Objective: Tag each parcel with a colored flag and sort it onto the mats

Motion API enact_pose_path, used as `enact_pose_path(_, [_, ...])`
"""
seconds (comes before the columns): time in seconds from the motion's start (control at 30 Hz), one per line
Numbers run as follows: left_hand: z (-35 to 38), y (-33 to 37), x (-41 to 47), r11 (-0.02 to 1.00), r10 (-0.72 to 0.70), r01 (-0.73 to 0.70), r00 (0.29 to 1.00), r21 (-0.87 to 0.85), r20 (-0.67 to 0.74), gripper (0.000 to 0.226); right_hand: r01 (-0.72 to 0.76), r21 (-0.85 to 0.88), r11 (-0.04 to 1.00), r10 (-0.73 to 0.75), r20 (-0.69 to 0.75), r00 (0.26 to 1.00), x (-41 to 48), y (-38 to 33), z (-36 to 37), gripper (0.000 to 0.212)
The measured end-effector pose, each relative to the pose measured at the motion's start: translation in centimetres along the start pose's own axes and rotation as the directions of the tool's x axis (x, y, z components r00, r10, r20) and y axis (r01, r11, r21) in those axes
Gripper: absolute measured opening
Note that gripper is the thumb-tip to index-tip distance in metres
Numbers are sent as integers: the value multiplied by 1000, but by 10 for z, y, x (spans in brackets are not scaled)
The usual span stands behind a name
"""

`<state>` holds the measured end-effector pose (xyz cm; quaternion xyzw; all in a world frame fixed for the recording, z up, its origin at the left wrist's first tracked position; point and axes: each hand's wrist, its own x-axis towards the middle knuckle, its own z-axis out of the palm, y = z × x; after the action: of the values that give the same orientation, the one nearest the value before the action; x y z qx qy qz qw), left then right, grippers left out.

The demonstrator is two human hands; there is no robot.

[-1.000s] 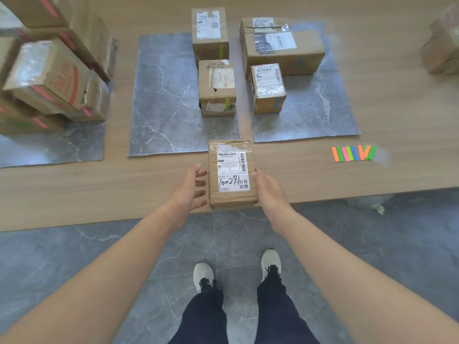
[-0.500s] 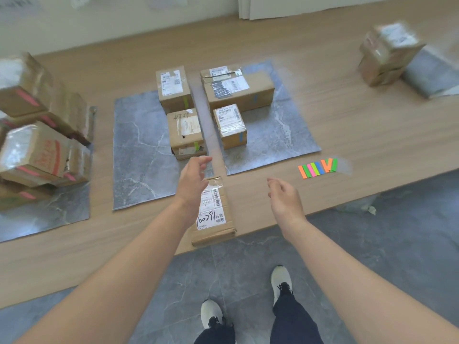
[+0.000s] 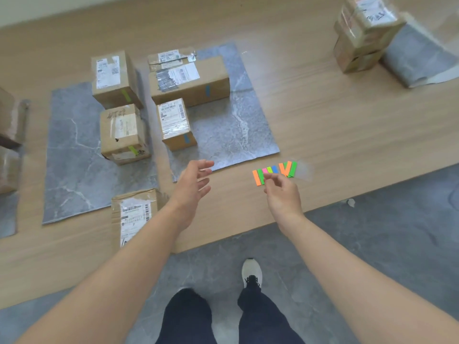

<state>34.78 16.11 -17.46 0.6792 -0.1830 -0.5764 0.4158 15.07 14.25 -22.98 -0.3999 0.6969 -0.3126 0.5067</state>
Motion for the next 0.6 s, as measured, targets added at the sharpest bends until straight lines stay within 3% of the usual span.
enact_pose_path(0.27, [42,-21,26,995,-91,88,992,39,91,37,97,-236,967,-91,37,995,52,21,-27,29])
enact_pose_path(0.43, [68,-28,48,987,-147,136,978,79,149,35,284,-496,821,-247,141,959,90,31,-35,32])
enact_pose_path(0.6, [89,-32,67,978,-206,207,950,23,235,36,359,-579,732,-295,205,933,106,38,-37,32])
